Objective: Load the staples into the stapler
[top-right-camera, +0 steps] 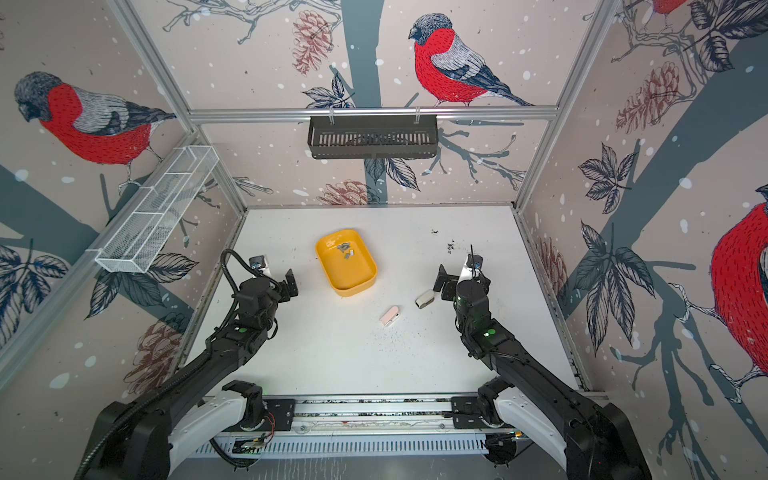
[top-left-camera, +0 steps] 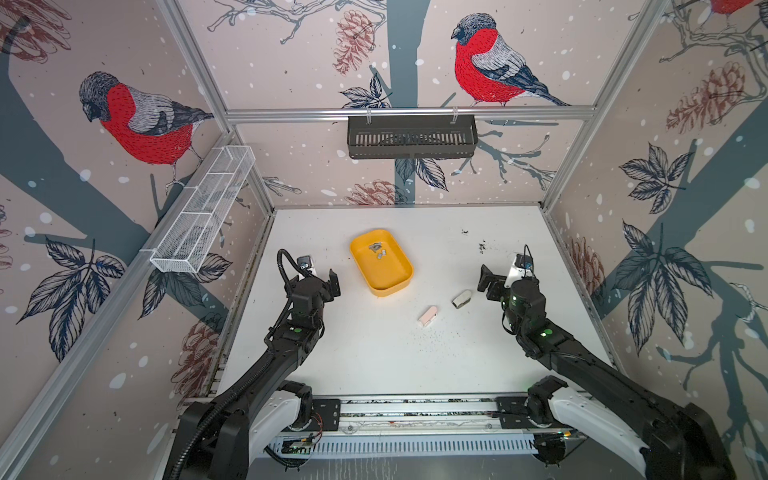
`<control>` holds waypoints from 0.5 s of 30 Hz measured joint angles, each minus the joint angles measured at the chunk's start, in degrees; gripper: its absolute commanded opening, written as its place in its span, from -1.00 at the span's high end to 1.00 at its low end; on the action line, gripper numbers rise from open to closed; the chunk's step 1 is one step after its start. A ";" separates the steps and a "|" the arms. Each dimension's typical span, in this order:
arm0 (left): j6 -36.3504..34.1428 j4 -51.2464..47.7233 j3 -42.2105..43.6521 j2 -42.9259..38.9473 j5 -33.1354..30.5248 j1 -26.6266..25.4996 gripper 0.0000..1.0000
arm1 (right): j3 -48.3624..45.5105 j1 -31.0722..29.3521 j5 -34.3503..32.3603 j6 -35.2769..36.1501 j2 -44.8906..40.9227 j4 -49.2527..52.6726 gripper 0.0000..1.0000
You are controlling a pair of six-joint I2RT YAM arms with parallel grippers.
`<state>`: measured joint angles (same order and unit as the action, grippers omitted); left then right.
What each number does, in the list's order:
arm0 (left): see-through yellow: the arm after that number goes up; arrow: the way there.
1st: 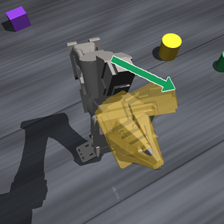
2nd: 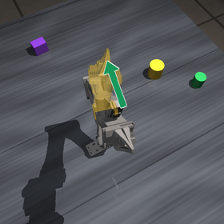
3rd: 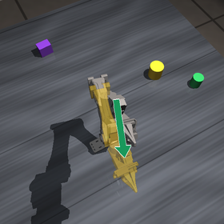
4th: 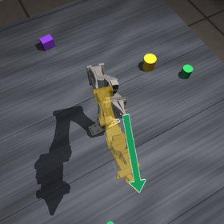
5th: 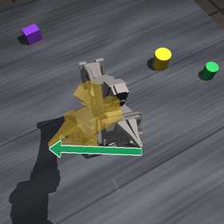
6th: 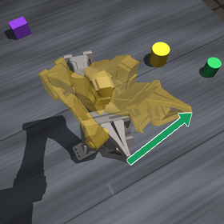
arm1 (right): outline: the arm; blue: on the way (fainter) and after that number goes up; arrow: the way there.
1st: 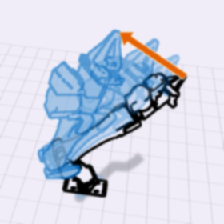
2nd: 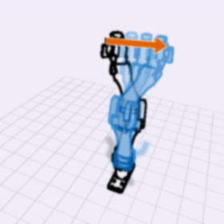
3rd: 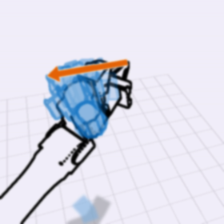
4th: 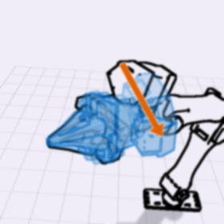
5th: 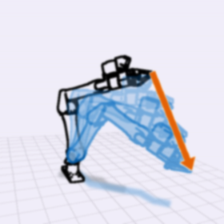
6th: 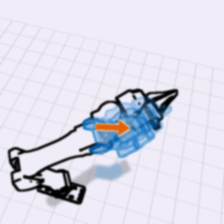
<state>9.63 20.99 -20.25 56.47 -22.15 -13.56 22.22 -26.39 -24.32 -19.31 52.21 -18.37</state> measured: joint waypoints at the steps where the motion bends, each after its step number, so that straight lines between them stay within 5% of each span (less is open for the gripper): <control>1: -1.11 1.70 0.70 0.39 0.11 0.37 -0.95 | -0.26 0.48 0.33 0.39 0.37 -0.61 -1.00; 15: -6.54 25.05 8.02 10.75 4.00 7.39 -0.95 | -2.95 8.24 4.68 5.99 4.94 -10.14 -0.99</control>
<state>3.09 46.04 -12.23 67.22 -18.15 -6.17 19.27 -18.15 -19.64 -13.32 57.14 -28.51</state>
